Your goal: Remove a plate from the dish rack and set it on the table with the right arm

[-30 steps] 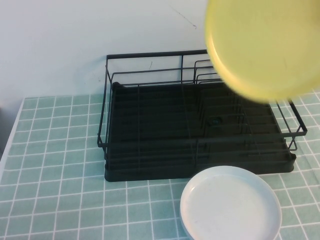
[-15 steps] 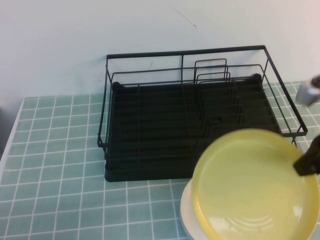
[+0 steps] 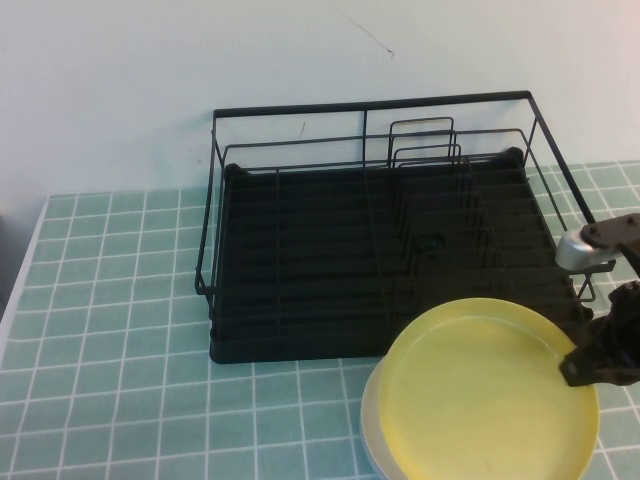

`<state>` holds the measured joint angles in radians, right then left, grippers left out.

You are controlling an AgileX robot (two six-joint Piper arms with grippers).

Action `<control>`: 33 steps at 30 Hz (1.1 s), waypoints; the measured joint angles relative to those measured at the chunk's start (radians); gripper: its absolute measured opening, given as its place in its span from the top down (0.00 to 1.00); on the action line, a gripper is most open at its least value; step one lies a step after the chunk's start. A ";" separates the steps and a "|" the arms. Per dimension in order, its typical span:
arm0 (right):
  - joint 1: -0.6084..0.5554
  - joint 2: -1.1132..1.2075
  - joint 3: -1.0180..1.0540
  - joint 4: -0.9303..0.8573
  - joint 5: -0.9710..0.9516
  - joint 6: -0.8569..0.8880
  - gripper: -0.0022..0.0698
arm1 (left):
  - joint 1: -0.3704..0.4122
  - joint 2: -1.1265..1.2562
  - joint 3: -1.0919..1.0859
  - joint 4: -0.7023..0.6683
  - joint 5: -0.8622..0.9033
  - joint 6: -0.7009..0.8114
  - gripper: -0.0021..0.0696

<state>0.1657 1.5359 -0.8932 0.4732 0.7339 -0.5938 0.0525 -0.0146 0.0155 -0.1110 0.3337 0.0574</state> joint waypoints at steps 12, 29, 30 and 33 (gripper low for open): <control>0.000 0.046 -0.059 0.058 0.020 0.000 0.44 | 0.000 0.000 0.000 0.000 0.000 0.000 0.98; 0.000 -0.436 -0.137 0.056 0.171 -0.012 0.96 | 0.000 0.000 0.000 0.000 0.000 0.000 0.98; 0.000 -0.454 -0.137 0.068 0.173 -0.012 0.96 | 0.000 0.000 0.000 0.000 0.000 0.000 0.98; 0.000 -0.496 -0.137 0.099 0.183 -0.012 0.97 | 0.000 0.000 0.000 0.000 0.000 0.000 0.98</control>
<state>0.1657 1.0398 -1.0305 0.5725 0.9167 -0.6061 0.0525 -0.0146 0.0155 -0.1110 0.3337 0.0574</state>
